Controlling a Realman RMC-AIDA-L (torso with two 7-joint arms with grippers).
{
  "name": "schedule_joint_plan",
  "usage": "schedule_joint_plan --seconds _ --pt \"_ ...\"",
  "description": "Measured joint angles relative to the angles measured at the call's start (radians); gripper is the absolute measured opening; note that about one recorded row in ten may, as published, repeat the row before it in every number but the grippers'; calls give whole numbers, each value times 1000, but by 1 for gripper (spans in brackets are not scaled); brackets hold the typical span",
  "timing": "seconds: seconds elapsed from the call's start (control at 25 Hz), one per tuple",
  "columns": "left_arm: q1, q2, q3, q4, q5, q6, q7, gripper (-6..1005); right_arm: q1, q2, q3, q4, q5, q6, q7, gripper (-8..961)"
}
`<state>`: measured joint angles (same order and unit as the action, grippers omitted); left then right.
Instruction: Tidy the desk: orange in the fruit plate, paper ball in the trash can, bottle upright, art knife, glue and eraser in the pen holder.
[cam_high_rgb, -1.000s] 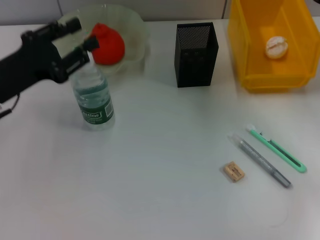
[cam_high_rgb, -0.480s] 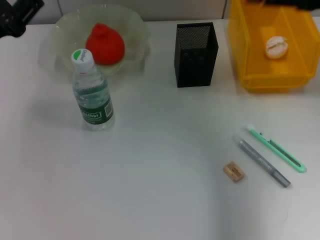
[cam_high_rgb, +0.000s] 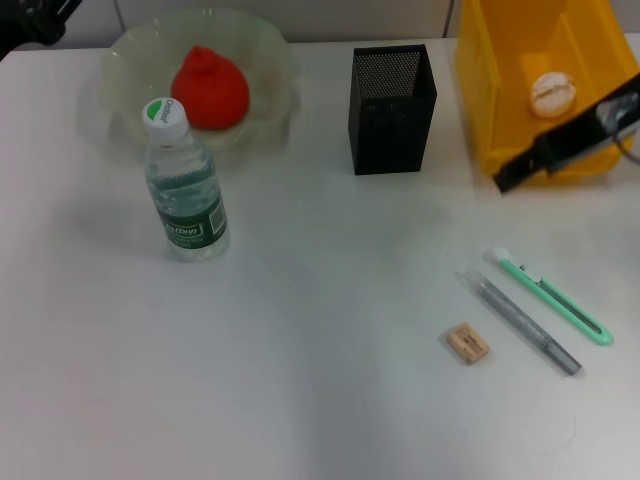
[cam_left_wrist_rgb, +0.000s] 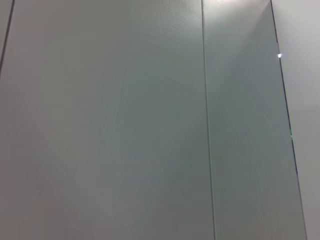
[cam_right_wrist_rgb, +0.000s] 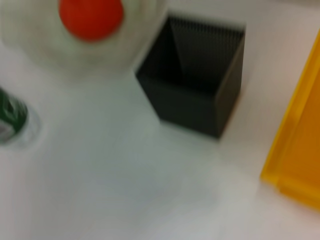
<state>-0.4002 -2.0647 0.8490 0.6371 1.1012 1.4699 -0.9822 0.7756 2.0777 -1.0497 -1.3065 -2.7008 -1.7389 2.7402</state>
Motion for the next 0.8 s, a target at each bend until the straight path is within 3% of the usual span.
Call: schedule_joint_plan --seconds 0.24,0.8 --pt "-9 0 3 -1 2 -4 2 516 51 1 -3 179 -66 75 7 688" --pt "-5 -2 0 -8 2 -18 6 516 119 2 -107 360 -137 143 55 684"
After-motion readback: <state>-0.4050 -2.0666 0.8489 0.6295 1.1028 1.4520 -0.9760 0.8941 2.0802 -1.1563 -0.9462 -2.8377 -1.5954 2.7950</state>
